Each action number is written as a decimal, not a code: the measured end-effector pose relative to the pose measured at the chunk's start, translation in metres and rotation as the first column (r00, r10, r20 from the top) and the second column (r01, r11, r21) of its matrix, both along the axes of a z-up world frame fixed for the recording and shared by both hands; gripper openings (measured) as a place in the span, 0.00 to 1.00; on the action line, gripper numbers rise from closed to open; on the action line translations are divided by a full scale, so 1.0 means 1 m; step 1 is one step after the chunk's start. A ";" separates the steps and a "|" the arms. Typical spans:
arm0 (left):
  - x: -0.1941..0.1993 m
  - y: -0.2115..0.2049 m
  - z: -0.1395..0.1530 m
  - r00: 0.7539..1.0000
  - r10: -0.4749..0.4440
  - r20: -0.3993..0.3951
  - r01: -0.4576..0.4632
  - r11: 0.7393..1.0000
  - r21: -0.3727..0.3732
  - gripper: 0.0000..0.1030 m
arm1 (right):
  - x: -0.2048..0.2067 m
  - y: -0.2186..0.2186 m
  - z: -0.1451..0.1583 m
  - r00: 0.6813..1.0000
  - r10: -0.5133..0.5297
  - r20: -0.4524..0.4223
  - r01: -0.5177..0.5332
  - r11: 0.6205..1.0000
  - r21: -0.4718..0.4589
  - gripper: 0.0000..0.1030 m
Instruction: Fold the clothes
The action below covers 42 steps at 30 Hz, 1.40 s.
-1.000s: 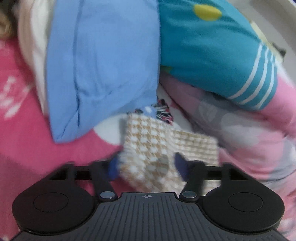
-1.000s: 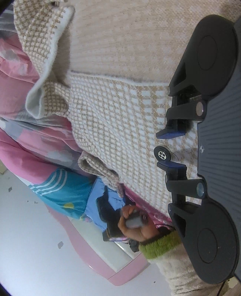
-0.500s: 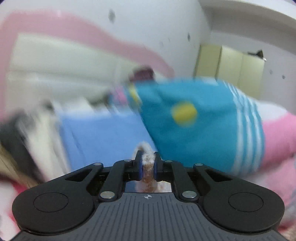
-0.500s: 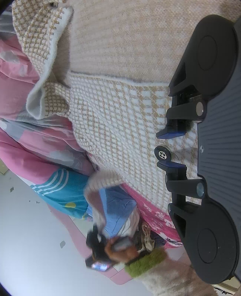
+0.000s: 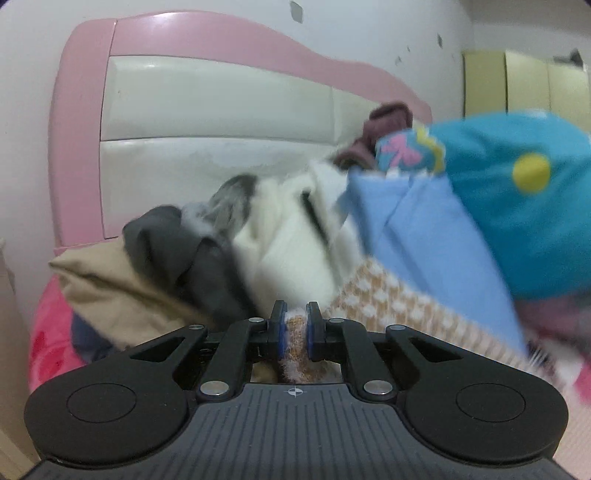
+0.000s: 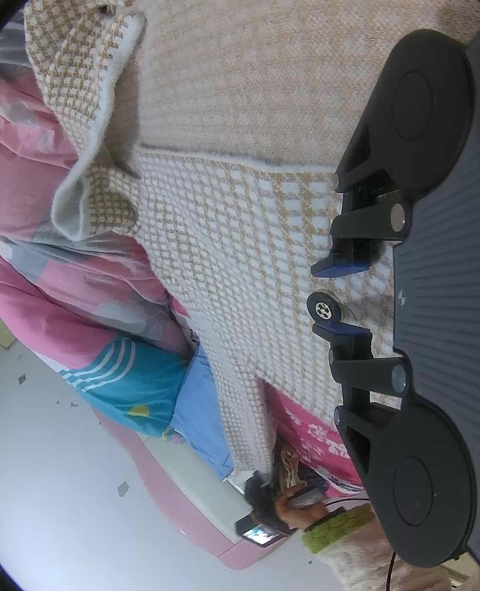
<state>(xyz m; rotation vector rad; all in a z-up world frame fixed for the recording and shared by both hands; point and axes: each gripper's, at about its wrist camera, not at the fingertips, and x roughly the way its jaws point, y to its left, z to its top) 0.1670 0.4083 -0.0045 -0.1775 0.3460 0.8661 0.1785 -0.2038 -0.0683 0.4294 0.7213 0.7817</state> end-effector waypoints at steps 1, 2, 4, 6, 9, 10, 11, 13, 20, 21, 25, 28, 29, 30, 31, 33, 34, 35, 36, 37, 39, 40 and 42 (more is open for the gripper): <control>0.000 0.000 -0.007 0.999 -0.007 -0.048 0.007 1.000 0.006 0.11 | 0.000 0.000 0.000 1.000 0.000 -0.001 0.000 1.000 0.001 0.26; -0.001 -0.002 -0.014 0.995 -0.012 -0.098 0.013 1.000 0.016 0.14 | 0.000 0.000 0.000 1.000 0.000 -0.002 0.000 1.000 0.002 0.26; -0.005 0.002 -0.022 0.988 0.000 -0.155 0.000 1.000 0.002 0.14 | 0.000 0.000 0.000 1.000 0.000 -0.001 0.000 1.000 0.001 0.26; -0.019 0.013 -0.020 0.990 0.035 -0.137 -0.041 0.998 -0.044 0.16 | 0.000 0.000 0.000 1.000 0.000 -0.001 0.000 1.000 0.001 0.26; -0.045 0.023 -0.009 0.992 0.099 -0.079 -0.106 0.990 -0.093 0.24 | -0.001 0.000 0.000 1.000 0.000 -0.001 0.000 1.000 -0.001 0.26; -0.053 0.022 -0.003 0.992 0.110 -0.058 -0.115 0.989 -0.096 0.24 | -0.001 0.000 0.000 1.000 0.000 0.000 0.000 1.000 -0.001 0.26; -0.057 0.019 0.001 0.994 0.102 -0.041 -0.105 0.990 -0.093 0.24 | -0.001 0.000 0.000 1.000 0.000 0.000 0.000 1.000 -0.002 0.26; -0.054 0.001 0.012 1.000 0.020 -0.021 -0.021 0.996 -0.081 0.24 | -0.001 0.001 0.000 1.000 0.000 0.000 0.000 1.000 -0.004 0.26; 0.031 -0.128 0.021 0.836 -0.548 0.027 0.545 0.824 -0.157 0.24 | -0.002 0.001 0.000 1.000 -0.001 0.004 0.001 1.000 -0.012 0.26; 0.047 -0.149 0.019 0.790 -0.613 0.032 0.608 0.775 -0.173 0.24 | -0.002 0.001 0.000 1.000 -0.001 0.004 0.001 1.000 -0.011 0.26; 0.116 -0.227 0.002 0.581 -0.813 0.037 0.801 0.562 -0.207 0.23 | -0.001 0.000 0.000 1.000 0.000 0.001 0.000 1.000 -0.001 0.26; 0.164 -0.258 -0.020 0.498 -0.867 0.027 0.843 0.476 -0.251 0.16 | -0.001 -0.002 -0.001 1.000 0.001 -0.003 -0.001 1.000 0.010 0.26; 0.180 -0.263 -0.030 0.501 -0.865 0.018 0.834 0.477 -0.277 0.14 | 0.000 -0.002 -0.001 1.000 0.002 -0.004 -0.002 1.000 0.014 0.26; 0.195 -0.267 -0.040 0.504 -0.864 0.010 0.824 0.478 -0.303 0.14 | 0.000 -0.003 -0.001 1.000 0.002 -0.006 -0.002 1.000 0.018 0.26; 0.210 -0.268 -0.050 0.527 -0.850 -0.015 0.807 0.505 -0.306 0.14 | 0.000 -0.003 -0.002 1.000 0.003 -0.007 -0.003 1.000 0.022 0.26; 0.235 -0.258 -0.070 0.591 -0.806 -0.022 0.755 0.563 -0.336 0.14 | 0.000 -0.004 -0.003 1.000 0.004 -0.008 -0.003 1.000 0.027 0.26; 0.243 -0.246 -0.078 0.628 -0.778 0.023 0.721 0.570 -0.393 0.14 | 0.000 -0.004 -0.003 1.000 0.004 -0.009 -0.003 1.000 0.029 0.26; 0.245 -0.238 -0.078 0.647 -0.761 0.056 0.706 0.569 -0.422 0.14 | 0.000 -0.004 -0.003 1.000 0.004 -0.010 -0.003 1.000 0.030 0.26; 0.245 -0.231 -0.074 0.659 -0.747 0.084 0.698 0.566 -0.440 0.14 | 0.000 -0.004 -0.003 1.000 0.004 -0.011 -0.004 1.000 0.031 0.26; 0.242 -0.228 -0.069 0.667 -0.739 0.093 0.696 0.574 -0.430 0.13 | 0.000 -0.004 -0.004 1.000 0.004 -0.011 -0.004 1.000 0.031 0.26; 0.230 -0.228 -0.057 0.656 -0.745 0.121 0.723 0.575 -0.382 0.13 | 0.000 -0.004 -0.004 1.000 0.005 -0.012 -0.004 1.000 0.030 0.26; 0.226 -0.229 -0.051 0.638 -0.757 0.142 0.745 0.560 -0.363 0.13 | 0.000 -0.005 -0.004 1.000 0.005 -0.013 -0.004 1.000 0.029 0.26; 0.221 -0.234 -0.047 0.604 -0.778 0.173 0.778 0.526 -0.344 0.15 | -0.001 -0.005 -0.003 1.000 0.005 -0.015 -0.004 1.000 0.020 0.26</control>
